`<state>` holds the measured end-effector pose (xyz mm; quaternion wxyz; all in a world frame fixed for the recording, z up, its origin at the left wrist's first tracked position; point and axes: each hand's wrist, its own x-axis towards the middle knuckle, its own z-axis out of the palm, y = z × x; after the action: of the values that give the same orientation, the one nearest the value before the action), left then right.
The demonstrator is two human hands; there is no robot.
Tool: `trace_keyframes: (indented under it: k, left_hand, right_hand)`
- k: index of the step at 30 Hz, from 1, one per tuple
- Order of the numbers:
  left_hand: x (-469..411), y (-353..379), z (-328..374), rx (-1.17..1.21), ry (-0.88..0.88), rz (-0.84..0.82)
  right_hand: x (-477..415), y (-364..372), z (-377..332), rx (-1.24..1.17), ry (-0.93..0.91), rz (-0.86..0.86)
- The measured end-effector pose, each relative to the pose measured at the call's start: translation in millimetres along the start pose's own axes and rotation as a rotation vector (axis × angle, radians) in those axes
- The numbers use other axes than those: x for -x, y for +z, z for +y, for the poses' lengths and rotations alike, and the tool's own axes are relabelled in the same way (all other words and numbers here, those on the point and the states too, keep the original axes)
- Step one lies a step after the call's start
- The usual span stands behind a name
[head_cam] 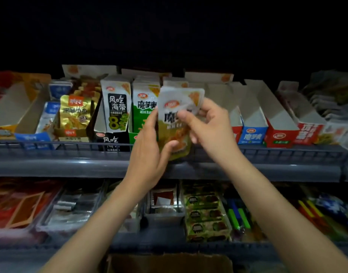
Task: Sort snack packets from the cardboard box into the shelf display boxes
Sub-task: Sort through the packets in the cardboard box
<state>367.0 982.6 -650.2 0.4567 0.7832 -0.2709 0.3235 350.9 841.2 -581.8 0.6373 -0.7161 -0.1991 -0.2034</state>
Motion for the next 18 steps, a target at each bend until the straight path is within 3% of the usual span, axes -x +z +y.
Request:
trace_keyframes:
  k: [4, 9, 18]
  left_hand:
    - [-5, 4, -17, -0.244, 0.071, 0.024]
    - [-16, 4, -38, -0.577, 0.133, 0.008]
    - [-15, 5, -58, -0.669, 0.196, 0.095]
  right_hand:
    - [-43, -8, -7, -0.039, -0.141, 0.152]
    - [-74, -13, 4, -0.108, -0.141, 0.206]
    - [-98, -9, 30, -0.078, -0.065, 0.221]
